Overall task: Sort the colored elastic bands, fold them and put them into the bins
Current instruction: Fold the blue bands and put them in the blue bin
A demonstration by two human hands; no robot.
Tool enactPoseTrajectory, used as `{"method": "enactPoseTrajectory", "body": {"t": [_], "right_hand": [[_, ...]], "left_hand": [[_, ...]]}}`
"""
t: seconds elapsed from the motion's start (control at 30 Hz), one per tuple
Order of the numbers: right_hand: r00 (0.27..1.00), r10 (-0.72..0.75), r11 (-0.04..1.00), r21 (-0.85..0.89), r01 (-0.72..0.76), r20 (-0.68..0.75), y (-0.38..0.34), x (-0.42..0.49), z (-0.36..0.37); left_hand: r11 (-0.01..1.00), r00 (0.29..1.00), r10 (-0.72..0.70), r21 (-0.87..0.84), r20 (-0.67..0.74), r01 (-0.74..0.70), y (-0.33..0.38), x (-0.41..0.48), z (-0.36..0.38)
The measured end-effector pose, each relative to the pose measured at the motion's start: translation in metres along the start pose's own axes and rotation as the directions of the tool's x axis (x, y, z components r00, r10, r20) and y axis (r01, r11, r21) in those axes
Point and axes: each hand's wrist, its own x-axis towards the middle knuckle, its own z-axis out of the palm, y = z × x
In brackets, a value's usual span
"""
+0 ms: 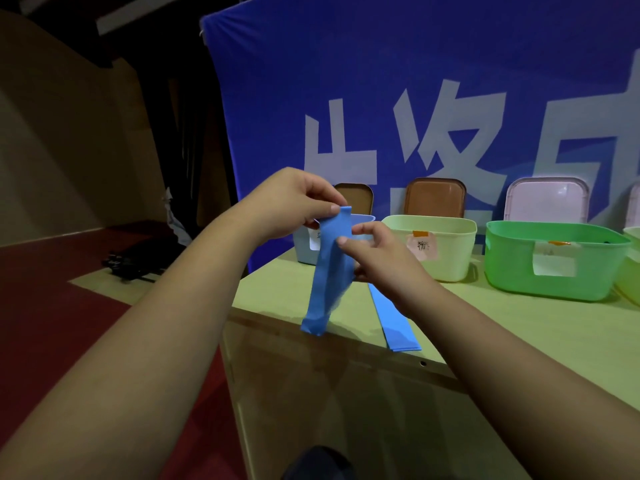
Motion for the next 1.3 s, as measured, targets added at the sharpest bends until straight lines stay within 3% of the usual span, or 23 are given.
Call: {"method": "enactPoseTrajectory", "body": {"t": [0.1,0.4,0.53,0.73,1.03,1.3], "right_hand": [[0.999,-0.028,1.0,-0.011,0.028,0.019,0.001,0.0,-0.002],[0.994,-0.103,0.954,-0.28,0.105,0.022,0.011,0.001,-0.009],[0.987,-0.059,0.987,-0.142,0.08,0.149,0.014,0.005,-0.008],[0.974,-0.071,0.997,0.008,0.071,0.214,0.012,0.011,0.001],[0.964,-0.041,0.999,0.018,0.037,0.264,0.027,0.005,0.016],[0.94,-0.007,0.998,0.059,-0.014,0.34,0.044,-0.007,0.031]], "left_hand": [[0.998,0.999,0.048,0.033,-0.027,-0.047,0.003,0.003,-0.002],[0.988,0.985,0.138,0.089,-0.105,-0.129,0.016,0.011,-0.01],[0.983,0.977,0.167,0.097,-0.134,-0.155,0.023,0.014,-0.015],[0.982,0.966,0.188,0.066,-0.176,-0.178,0.032,0.015,-0.02],[0.987,0.96,0.131,-0.058,-0.247,-0.149,0.027,0.013,-0.023],[0.99,0.933,0.109,-0.043,-0.342,-0.131,0.008,0.016,-0.026]]}}
